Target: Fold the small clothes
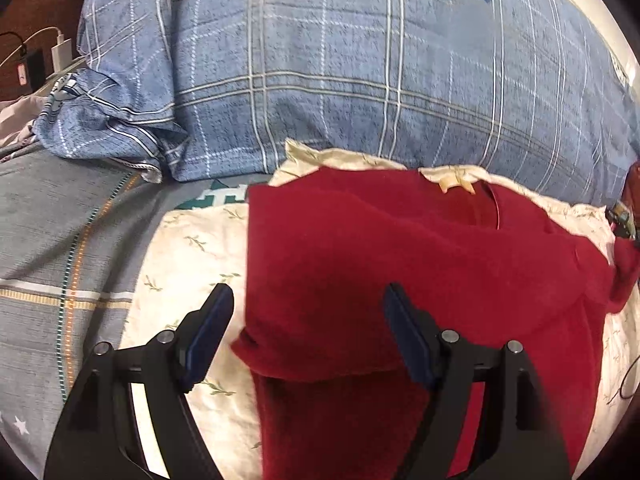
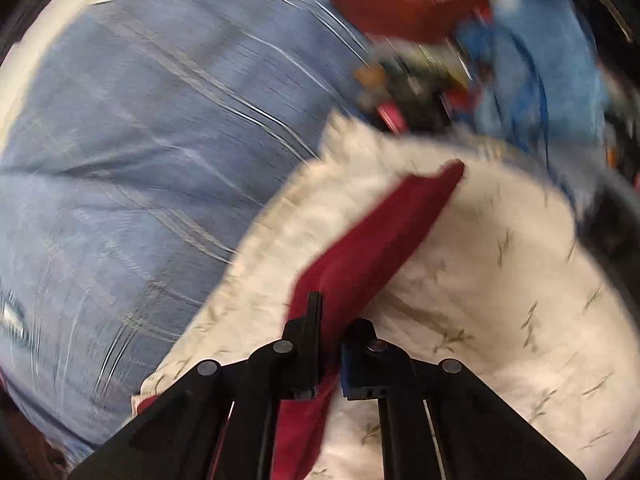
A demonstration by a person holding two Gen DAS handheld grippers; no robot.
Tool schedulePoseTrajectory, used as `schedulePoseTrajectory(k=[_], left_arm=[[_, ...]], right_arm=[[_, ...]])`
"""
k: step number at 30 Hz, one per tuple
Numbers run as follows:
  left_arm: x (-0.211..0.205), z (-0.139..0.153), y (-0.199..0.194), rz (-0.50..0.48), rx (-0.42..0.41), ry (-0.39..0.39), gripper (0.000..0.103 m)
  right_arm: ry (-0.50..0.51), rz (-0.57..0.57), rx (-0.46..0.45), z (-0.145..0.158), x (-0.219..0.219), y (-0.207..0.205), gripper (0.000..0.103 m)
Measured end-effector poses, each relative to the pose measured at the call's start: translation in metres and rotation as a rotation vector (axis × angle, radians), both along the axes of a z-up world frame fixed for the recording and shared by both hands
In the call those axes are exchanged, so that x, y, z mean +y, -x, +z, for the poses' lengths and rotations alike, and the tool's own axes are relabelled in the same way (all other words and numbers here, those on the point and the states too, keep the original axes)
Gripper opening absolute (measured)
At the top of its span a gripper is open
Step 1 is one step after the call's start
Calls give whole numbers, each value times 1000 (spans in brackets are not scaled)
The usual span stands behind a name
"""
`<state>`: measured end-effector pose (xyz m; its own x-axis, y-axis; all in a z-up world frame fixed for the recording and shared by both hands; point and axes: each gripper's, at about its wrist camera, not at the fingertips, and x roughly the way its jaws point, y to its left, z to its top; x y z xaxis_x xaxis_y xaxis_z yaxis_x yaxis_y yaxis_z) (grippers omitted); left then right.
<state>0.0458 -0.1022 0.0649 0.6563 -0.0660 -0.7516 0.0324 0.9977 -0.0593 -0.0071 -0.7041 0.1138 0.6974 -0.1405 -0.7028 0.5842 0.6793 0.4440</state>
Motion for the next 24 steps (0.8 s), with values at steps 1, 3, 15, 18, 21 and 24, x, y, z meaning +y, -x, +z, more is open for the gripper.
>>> schedulePoseTrajectory(k=[1,3,15,18,21,24], left_arm=[[3,2,0,5,-5,5,77],[8,6,2,16,-14,15,77],[31,16,8,67,-23,84,77],[31,16,11,60,-18,90,77],[28,15,11,42,-12,94,77],[22,15,11,21,-15,99,77]], right_arm=[[28,33,-15,12,11,1,6],[73,121,-52,38,41,-2,6],[251,810,-57,24,331,-46,6],[242,953,57,-22,381,-52,13],[177,1001,152,-52,391,-50,37],[170,991,131,-49,375,-38,44]])
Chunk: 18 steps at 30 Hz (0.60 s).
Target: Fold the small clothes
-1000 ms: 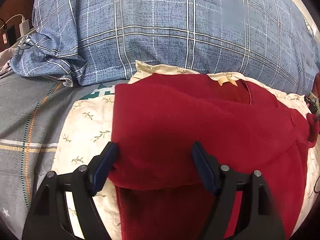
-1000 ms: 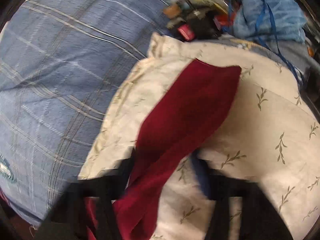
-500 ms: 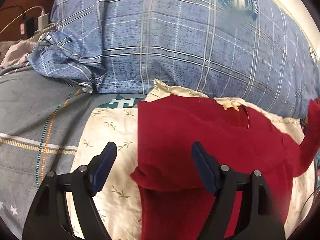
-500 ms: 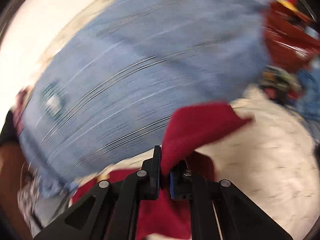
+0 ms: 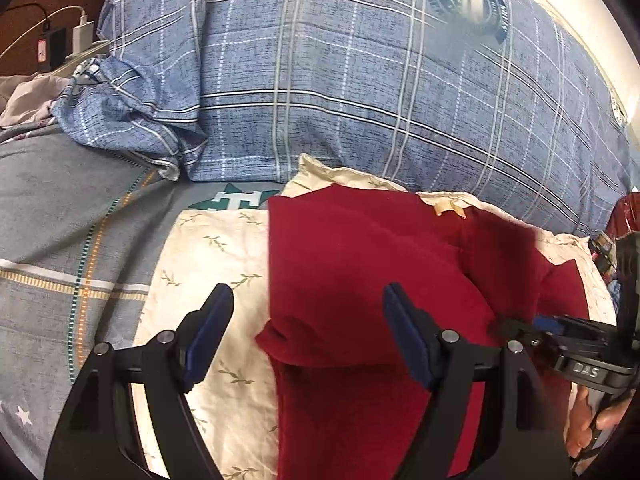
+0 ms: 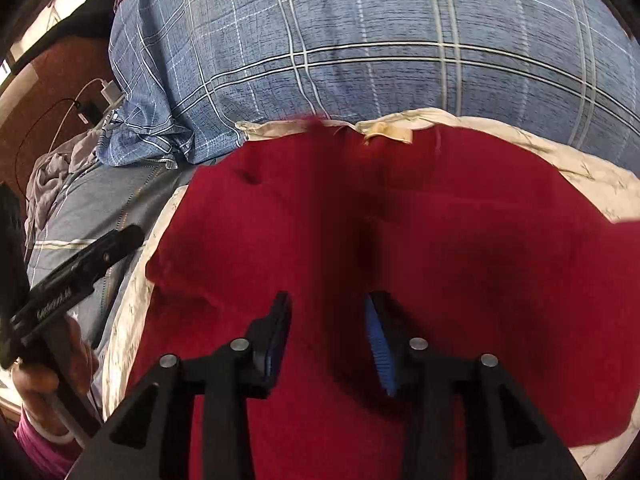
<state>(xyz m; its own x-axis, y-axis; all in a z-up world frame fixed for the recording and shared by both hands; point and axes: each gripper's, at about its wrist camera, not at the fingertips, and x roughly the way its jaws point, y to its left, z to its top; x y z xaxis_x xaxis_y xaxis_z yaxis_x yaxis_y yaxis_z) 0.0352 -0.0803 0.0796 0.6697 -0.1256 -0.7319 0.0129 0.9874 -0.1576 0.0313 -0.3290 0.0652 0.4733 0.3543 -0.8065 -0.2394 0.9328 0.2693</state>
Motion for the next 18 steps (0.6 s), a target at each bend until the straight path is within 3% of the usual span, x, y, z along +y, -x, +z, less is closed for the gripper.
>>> schedulePoseTrajectory(k=[2,11,18], left_arm=[[-5,0,-2,-12,3,8,77],[-23,-2,-10,-75,51,150,77],[-67,-22,-24,-155,110,111,77]], right_arm=[[-8,-16,-21,8,-13,6,51],[-18,-108,-125,41,-70,37,61],[-26,-250,-103,32,-126,55,61]])
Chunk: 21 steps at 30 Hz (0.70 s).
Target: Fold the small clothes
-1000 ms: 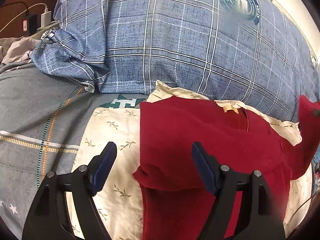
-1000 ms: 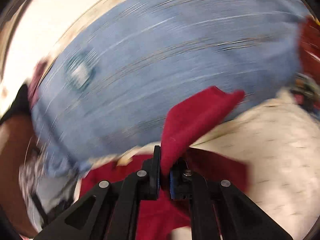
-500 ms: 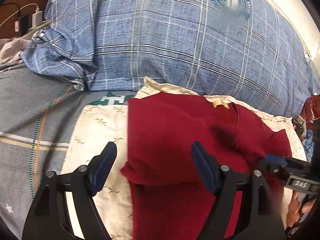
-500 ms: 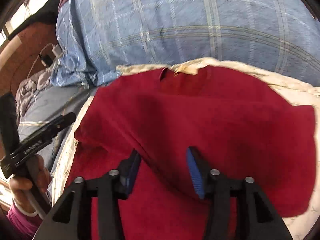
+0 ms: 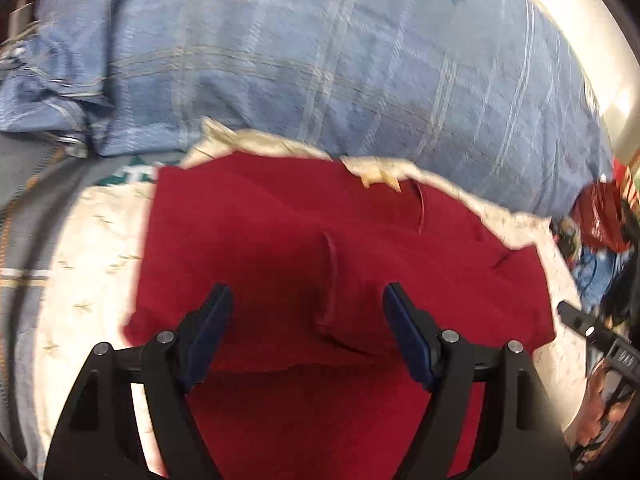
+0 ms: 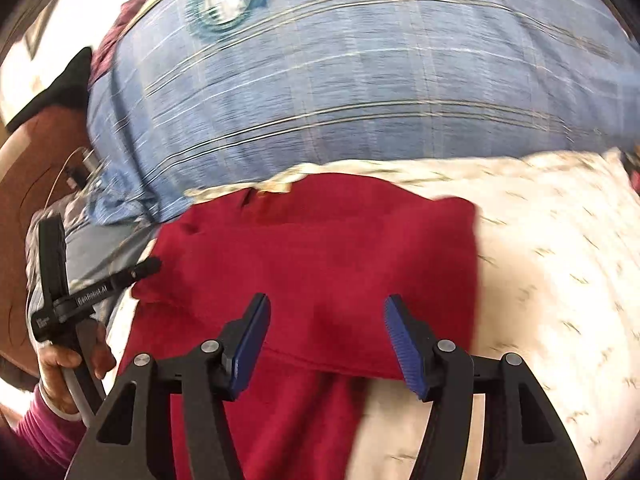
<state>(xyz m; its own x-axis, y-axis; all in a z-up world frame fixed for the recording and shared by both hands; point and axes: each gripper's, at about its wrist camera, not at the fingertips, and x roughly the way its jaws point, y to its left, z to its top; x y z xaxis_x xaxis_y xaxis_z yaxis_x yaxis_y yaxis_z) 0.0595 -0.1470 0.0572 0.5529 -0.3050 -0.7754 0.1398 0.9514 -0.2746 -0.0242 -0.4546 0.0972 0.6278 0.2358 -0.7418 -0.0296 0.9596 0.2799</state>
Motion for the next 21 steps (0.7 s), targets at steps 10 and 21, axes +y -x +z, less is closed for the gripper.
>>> schedulePoseTrajectory(k=[10,21], left_arm=[[-33,49,-4,-95,-136,-74,0],[30,37,-6,-20,-74,-38,24]], right_arm=[[16,-109,-24,1,-47,8,61],[-42,-121,1,-12,-42,-10,61]])
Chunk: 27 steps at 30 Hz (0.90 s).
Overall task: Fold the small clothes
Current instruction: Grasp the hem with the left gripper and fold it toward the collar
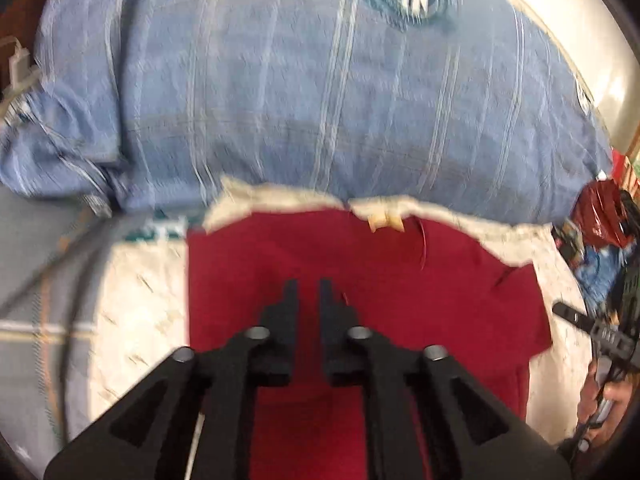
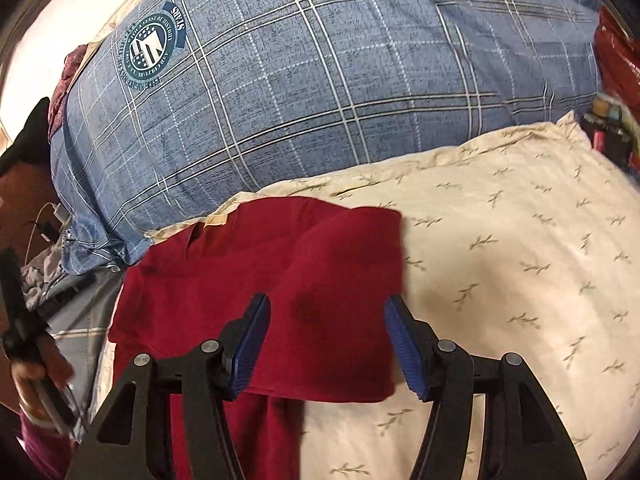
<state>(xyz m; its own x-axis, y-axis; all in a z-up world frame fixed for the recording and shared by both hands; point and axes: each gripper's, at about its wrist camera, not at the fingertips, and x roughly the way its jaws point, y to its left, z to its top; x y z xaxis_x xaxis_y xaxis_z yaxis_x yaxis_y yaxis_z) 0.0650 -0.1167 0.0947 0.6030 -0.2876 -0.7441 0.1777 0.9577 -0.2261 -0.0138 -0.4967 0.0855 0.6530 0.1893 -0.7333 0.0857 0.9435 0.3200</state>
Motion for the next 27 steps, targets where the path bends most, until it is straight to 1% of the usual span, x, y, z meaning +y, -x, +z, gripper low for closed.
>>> schedulePoseTrajectory(k=[1,3,4,8,9,10,11,12,13,14,15,16,17,18,19,20,22,23,26,27], left_arm=[[-3,-7,1,-5,12,0,45],[-12,-19,6,-6,24,17,59],[-19,-24,7,-14,28,25,62],[-52,-41,-1,-58,84,-29,62],[-61,-46,-4,-80,103,-41,53],[-69,-49,-6,-104,122,-55,17],[-74,-49,-7,-105,123,-90,2],[-75,-43,-7,-106,104,-93,3],[-73,-34,-7,-114,80,-65,3],[-66,-16,-6,-116,35,-17,3],[-59,-4,-5,-106,7,3,3],[-50,8,-5,-92,-24,22,3],[-34,25,-3,-59,-79,44,3],[-23,32,-1,-34,-107,47,3],[-11,35,-2,-2,-117,38,3],[-5,34,-3,11,-109,32,3],[9,22,-3,29,-69,29,3],[11,16,-2,31,-53,25,3],[6,-14,4,22,8,-26,3],[3,-20,3,24,20,-30,3]], right_arm=[[-3,0,7,-2,1,0,61],[-6,6,17,-3,2,0,61],[-2,8,18,-3,3,1,61],[18,9,15,-1,3,4,61],[15,4,12,1,2,5,61],[13,-3,10,1,0,5,61],[12,-13,8,2,-2,6,61],[11,-20,5,3,-4,6,61],[10,-23,3,4,-5,5,61],[11,-27,0,4,-6,4,62],[12,-28,-3,5,-7,4,62],[15,-28,-7,5,-7,3,62],[17,-28,-9,6,-6,2,62],[16,-28,-10,5,-6,0,63],[11,-29,-11,4,-6,-1,63],[2,-32,-9,2,-6,-3,64],[-12,-34,-1,-2,-6,-6,65],[-17,-34,4,-4,-5,-8,66],[-25,-27,29,-13,0,-19,68],[-32,-30,43,-17,2,-26,68]])
